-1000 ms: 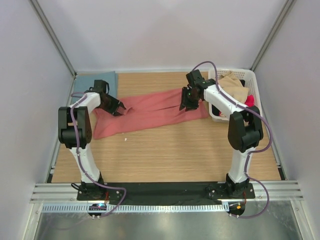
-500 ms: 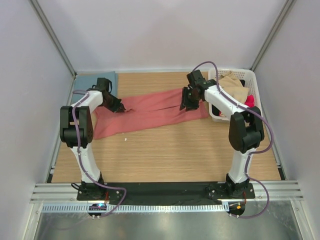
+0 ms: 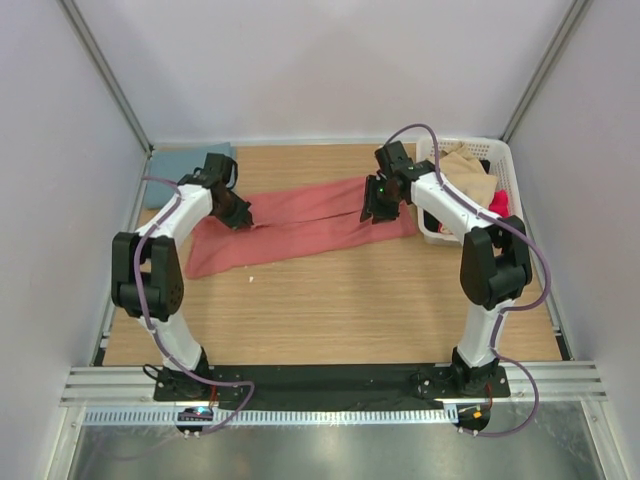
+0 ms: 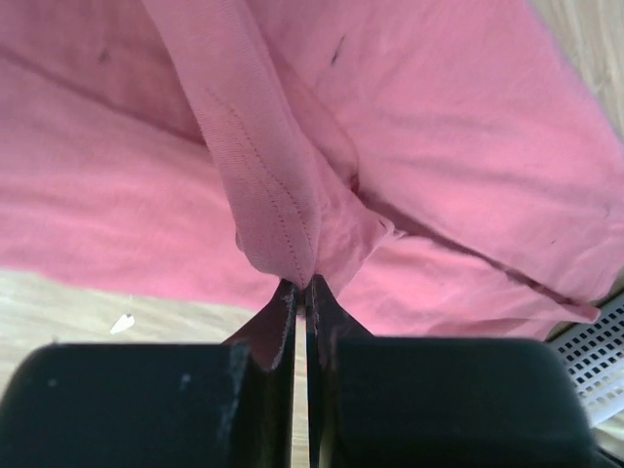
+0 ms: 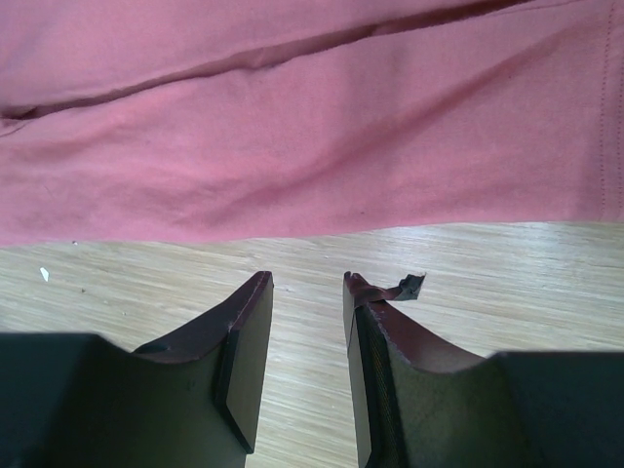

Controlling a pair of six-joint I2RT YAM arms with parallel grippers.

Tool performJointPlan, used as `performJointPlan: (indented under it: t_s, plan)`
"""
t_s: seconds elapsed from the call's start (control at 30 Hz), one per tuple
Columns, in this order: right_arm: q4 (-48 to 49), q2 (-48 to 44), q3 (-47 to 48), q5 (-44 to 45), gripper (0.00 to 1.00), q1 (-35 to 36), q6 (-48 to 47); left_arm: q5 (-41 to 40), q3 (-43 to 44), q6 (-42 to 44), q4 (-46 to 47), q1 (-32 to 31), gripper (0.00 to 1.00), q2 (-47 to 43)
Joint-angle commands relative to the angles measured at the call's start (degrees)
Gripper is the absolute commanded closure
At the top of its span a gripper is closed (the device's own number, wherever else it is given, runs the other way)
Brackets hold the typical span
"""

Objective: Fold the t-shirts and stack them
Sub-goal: Fold the tshirt

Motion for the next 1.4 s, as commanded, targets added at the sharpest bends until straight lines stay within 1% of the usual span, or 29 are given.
performJointPlan:
  t_s: [0.0,0.13,0.23,0.27,0.3,0.33,0.37,0.47,0.57,0.63,0.67,0.7,0.73,0.77,0.8,0.83,0.87,0.9,0.93,1.0,1.03,1.07,1.2,1.27,1.3,1.37]
  plan:
    - [1.3,-3.8,-0.8,-0.7,0.58,0.2,-0.4,-5.2,-2.8,-2.7,-3.0,-1.0,1.0,-4.0]
    - [1.7,-4.4,-1.6,-0.9,0.59,0.2,-0.6,-6.8,-4.2,-2.3,-4.0,-1.1,0.99,-4.8]
    - [1.9,-4.4,-2.2,-1.3,0.59,0.2,-0.4,-6.4,-3.6,-0.5,-4.3,-1.2,0.91,-3.5]
    - [2.0,-4.3,-2.3,-1.5,0.58,0.2,-0.4,-6.0,-3.1,1.4,-4.5,-1.2,0.86,-2.8]
    - [2.1,-4.3,-2.3,-1.7,0.58,0.2,-0.3,-6.4,-2.1,2.4,-4.9,-1.4,0.72,-2.3]
    - [2.1,-4.1,-2.3,-1.7,0.58,0.2,-0.4,-6.9,-1.7,3.3,-5.7,-1.5,0.62,-2.3]
    - [2.1,-4.0,-2.4,-1.6,0.58,0.2,-0.6,-7.3,-1.6,5.3,-5.7,-1.6,0.49,-2.6]
    - [2.1,-3.6,-2.2,-1.6,0.58,0.4,-0.9,-8.9,-2.6,9.0,-3.4,-1.5,0.36,-6.3]
    - [3.1,-2.6,-1.5,-3.6,0.58,1.2,-1.1,-8.9,-2.3,14.6,-1.9,-0.3,0.35,-9.5]
    - [5.6,-1.6,-0.7,-7.1,0.58,3.0,-0.5,-6.2,-1.8,18.5,-1.1,2.5,0.37,-10.6]
    - [6.8,-0.1,0.2,-9.1,0.57,3.7,1.2,-5.0,-1.6,19.7,-0.3,3.8,0.4,-10.8]
    - [11.0,0.7,0.5,-11.3,0.56,4.4,3.2,-3.3,-1.4,22.3,0.0,6.6,0.42,-11.0]
    - [13.9,1.8,0.5,-13.2,0.55,6.3,5.4,-0.7,-1.3,23.3,0.6,8.0,0.44,-11.4]
    - [17.1,3.7,0.1,-16.7,0.53,7.2,10.7,0.6,-1.3,24.5,1.7,10.0,0.45,-11.5]
    - [24.1,5.0,0.0,-17.9,0.52,8.2,13.3,1.7,-1.3,25.3,2.1,13.2,0.45,-11.5]
    - [27.0,6.3,0.1,-18.8,0.5,10.0,15.9,2.8,-1.3,26.2,2.5,14.9,0.45,-11.4]
    - [29.9,7.4,0.7,-19.6,0.48,10.8,18.6,6.8,-1.3,26.5,3.0,16.4,0.45,-10.6]
    - [32.4,8.8,1.1,-19.8,0.48,11.5,22.6,8.7,-1.3,26.5,3.8,18.0,0.45,-10.0]
    - [36.8,11.0,2.0,-19.8,0.46,12.9,24.6,13.9,-1.4,26.4,4.7,20.7,0.42,-8.6]
    - [41.5,13.7,3.4,-20.5,0.45,13.9,27.2,17.4,-2.1,26.2,6.9,23.5,0.42,-7.1]
    - [41.4,16.2,4.3,-20.6,0.45,14.4,28.8,18.6,-2.1,26.0,8.3,24.0,0.42,-6.3]
    - [43.4,17.4,5.9,-20.7,0.45,15.1,29.3,20.8,-1.9,26.4,8.9,24.5,0.45,-4.7]
    - [45.6,21.9,8.6,-20.8,0.45,16.1,31.3,22.5,-0.1,27.7,10.8,26.3,0.53,-0.7]
    - [47.0,23.4,8.7,-20.8,0.45,16.5,32.2,23.2,-0.2,27.8,13.1,27.2,0.54,0.5]
    - [47.5,23.8,8.7,-20.7,0.45,16.7,32.2,25.9,-0.3,27.8,14.3,27.4,0.54,1.9]
    - [47.8,24.7,8.7,-20.4,0.45,16.8,32.3,26.3,1.1,28.2,15.5,27.6,0.54,3.9]
